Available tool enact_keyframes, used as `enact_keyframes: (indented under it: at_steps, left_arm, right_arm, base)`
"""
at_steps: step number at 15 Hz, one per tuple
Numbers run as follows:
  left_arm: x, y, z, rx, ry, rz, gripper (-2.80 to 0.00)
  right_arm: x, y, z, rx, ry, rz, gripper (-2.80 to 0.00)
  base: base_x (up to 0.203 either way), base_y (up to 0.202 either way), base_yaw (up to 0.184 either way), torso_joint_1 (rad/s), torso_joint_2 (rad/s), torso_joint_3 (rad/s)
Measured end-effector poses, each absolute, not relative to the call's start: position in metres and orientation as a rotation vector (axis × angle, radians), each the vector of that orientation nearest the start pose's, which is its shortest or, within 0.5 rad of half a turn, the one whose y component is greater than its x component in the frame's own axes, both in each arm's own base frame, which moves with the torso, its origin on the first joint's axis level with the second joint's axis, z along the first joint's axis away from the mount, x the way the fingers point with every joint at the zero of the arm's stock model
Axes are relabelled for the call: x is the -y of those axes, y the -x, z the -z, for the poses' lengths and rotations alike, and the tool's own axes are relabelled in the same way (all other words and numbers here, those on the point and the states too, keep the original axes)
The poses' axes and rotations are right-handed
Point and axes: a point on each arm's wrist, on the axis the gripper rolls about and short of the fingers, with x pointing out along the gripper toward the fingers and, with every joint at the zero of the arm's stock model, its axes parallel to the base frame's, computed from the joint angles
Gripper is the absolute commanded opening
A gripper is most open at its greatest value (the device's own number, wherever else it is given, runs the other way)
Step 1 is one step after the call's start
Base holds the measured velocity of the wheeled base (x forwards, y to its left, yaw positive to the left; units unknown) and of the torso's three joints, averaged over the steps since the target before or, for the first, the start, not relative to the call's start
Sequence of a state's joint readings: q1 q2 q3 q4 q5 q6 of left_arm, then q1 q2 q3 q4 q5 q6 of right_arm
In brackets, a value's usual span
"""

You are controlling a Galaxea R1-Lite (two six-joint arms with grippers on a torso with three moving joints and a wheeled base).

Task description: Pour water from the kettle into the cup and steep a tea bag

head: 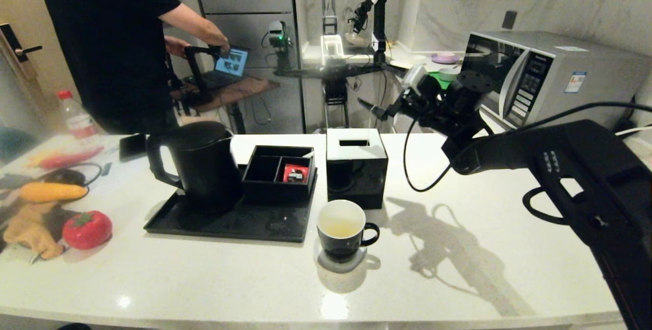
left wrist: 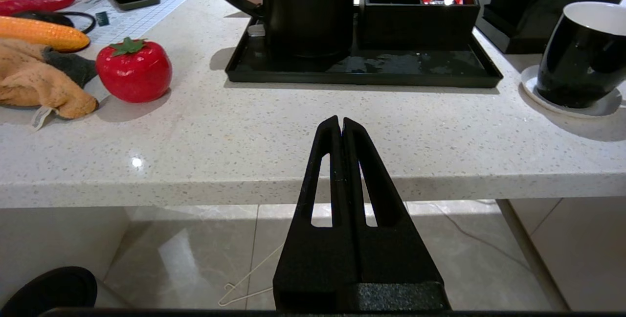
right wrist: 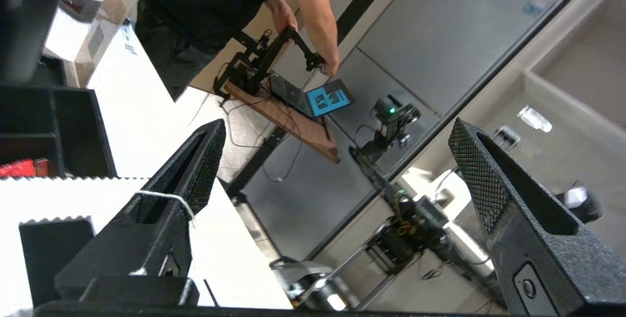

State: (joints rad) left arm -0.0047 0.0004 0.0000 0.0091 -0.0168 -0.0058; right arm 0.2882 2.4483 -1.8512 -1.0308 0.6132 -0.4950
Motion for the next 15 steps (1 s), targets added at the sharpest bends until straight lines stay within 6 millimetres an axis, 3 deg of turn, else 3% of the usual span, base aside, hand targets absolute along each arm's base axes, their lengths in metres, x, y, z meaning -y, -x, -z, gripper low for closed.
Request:
enact_keyframes:
  at_steps: [6, 15]
  left_arm:
    - [0.000, 0.023, -0.075, -0.010, 0.006, 0.021, -2.80]
    - [0.000, 0.023, -0.075, -0.010, 0.006, 0.021, -2.80]
  right_arm:
    - [-0.144, -0.487, -0.188, 0.672, 0.596, -0.717, 0.00]
    - [-0.127, -0.474, -0.134, 0.602, 0.602, -0.709, 0.00]
  base:
    - [0.000, 0.000, 0.000, 0.000, 0.00, 0.000]
    - [0.000, 0.000, 0.000, 0.000, 0.00, 0.000]
